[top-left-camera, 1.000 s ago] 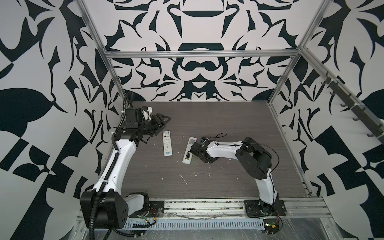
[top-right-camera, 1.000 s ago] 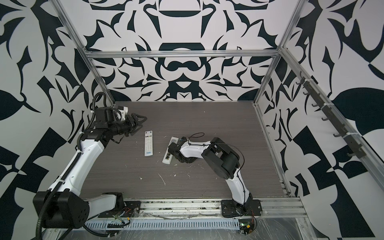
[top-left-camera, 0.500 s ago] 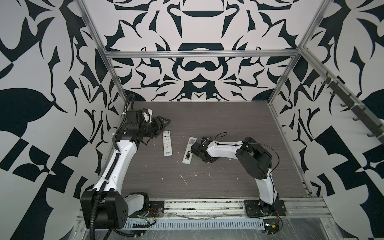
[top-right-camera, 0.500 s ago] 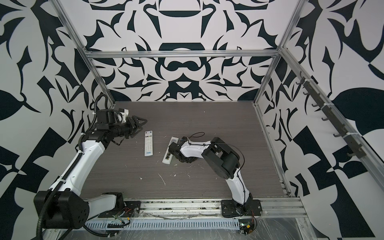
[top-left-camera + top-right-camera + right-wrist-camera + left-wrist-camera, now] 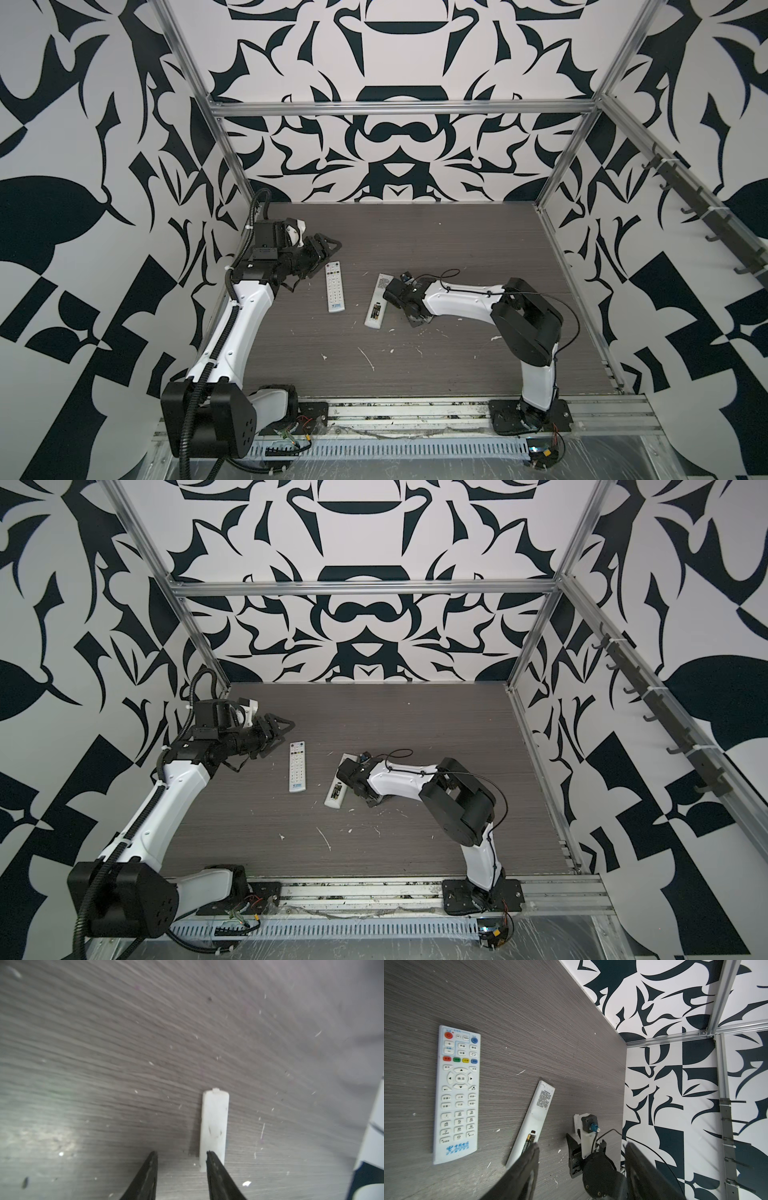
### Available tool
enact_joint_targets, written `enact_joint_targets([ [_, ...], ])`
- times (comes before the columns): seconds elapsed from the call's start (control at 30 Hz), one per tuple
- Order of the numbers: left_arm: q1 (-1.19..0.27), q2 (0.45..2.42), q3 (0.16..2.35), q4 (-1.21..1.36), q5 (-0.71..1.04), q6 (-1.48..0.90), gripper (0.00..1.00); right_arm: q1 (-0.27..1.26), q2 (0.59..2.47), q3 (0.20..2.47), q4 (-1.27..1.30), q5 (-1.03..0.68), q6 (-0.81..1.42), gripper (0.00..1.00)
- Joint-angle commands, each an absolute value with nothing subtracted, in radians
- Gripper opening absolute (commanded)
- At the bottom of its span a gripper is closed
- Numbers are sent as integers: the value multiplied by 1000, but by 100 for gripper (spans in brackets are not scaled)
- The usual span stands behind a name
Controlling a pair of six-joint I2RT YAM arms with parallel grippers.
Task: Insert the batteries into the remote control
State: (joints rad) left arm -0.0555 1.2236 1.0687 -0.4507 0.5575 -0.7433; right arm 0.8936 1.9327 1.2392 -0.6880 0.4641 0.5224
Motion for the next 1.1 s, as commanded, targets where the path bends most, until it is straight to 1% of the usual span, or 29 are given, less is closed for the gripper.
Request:
enact_joint_targets([
  [0.0,-55,1217,1069,-460,556,-729,68,857,1924,1196,-725,392,574,42],
  [0.33,-55,1229,1088,-437,558,-733,68,776,1932,1191,-771,408,569,42],
  [0.67,-78,1267,1110,-425,588,-706,70,679,1869,1117,-788,400,565,42],
  [0.77,-98,1307,1118,-421,579,-706,70,633,1844,1100,-773,383,557,42],
  [0.87,-123,1318,1126,-421,562,-707,70,604,1843,1119,-750,379,509,42],
  [1.07,-140,1324,1132,-436,538,-707,70,588,1899,1190,-712,346,442,42],
])
